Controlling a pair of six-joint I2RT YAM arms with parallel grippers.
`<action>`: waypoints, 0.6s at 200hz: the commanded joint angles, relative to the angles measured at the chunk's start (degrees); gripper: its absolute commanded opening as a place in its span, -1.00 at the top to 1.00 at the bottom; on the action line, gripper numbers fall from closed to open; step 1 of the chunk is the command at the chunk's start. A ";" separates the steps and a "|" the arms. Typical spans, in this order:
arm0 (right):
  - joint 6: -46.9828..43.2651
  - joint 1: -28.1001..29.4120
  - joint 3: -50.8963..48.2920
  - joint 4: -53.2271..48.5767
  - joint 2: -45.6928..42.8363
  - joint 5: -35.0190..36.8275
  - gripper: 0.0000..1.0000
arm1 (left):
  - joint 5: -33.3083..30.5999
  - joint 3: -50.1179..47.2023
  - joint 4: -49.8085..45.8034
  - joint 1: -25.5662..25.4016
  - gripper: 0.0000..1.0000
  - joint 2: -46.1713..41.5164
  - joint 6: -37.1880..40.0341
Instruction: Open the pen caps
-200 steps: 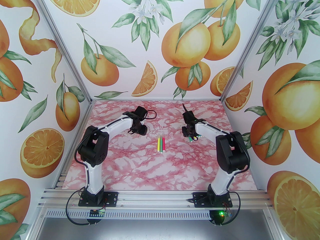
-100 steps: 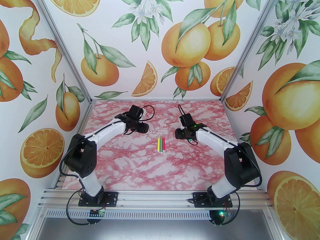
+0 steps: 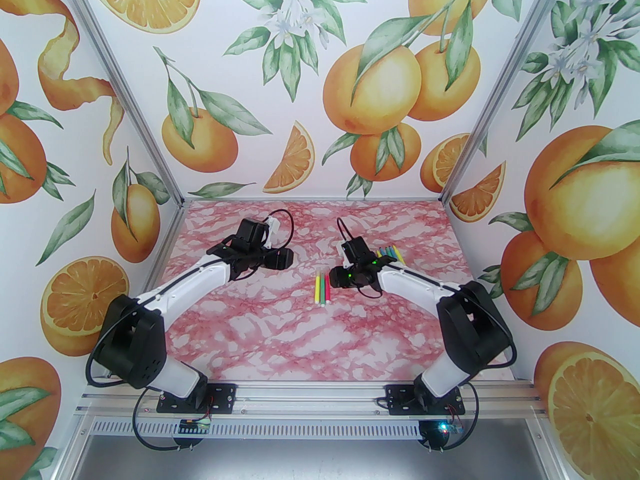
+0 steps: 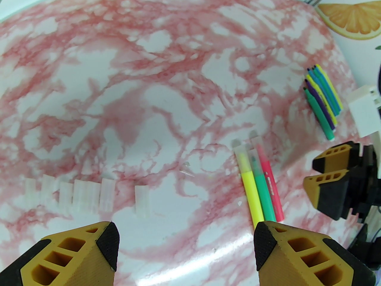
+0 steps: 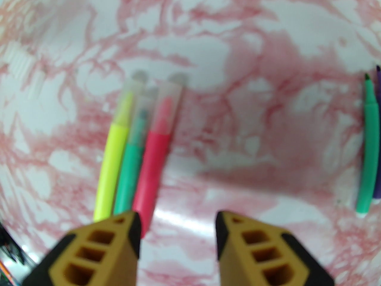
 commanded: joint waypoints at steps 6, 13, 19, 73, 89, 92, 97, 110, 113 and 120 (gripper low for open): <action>1.46 1.48 -0.72 2.43 1.75 -1.20 0.08 | 2.58 -3.10 5.27 0.42 -0.59 -4.30 -2.18; 1.44 1.87 -0.59 2.34 2.28 -1.03 0.08 | 2.57 -3.81 5.85 0.50 -0.61 -5.12 -2.44; 1.31 2.25 -0.28 2.04 2.87 -0.72 0.09 | 2.36 -4.40 6.27 0.56 -0.61 -5.74 -2.55; 0.98 3.92 0.80 0.92 5.61 1.45 0.10 | 2.01 -7.31 7.01 1.07 -0.64 -8.51 -2.51; 1.09 4.08 0.95 1.01 6.13 1.37 0.11 | 1.99 -7.70 6.95 1.28 -0.64 -8.81 -2.38; 1.09 4.13 1.04 0.96 6.22 1.36 0.11 | 2.03 -7.76 6.99 1.37 -0.64 -8.89 -2.38; 1.09 4.19 1.13 0.92 6.35 1.28 0.11 | 2.03 -7.86 6.95 1.39 -0.64 -8.97 -2.27; 1.09 4.33 1.50 0.86 6.65 1.34 0.11 | 2.01 -8.11 7.04 1.55 -0.64 -9.15 -2.15; 1.09 4.44 1.58 0.77 6.74 1.36 0.11 | 2.04 -8.12 6.99 1.57 -0.64 -9.17 -2.20; 1.09 4.49 1.97 0.62 6.95 1.44 0.12 | 1.99 -8.29 7.12 1.65 -0.64 -9.26 -2.20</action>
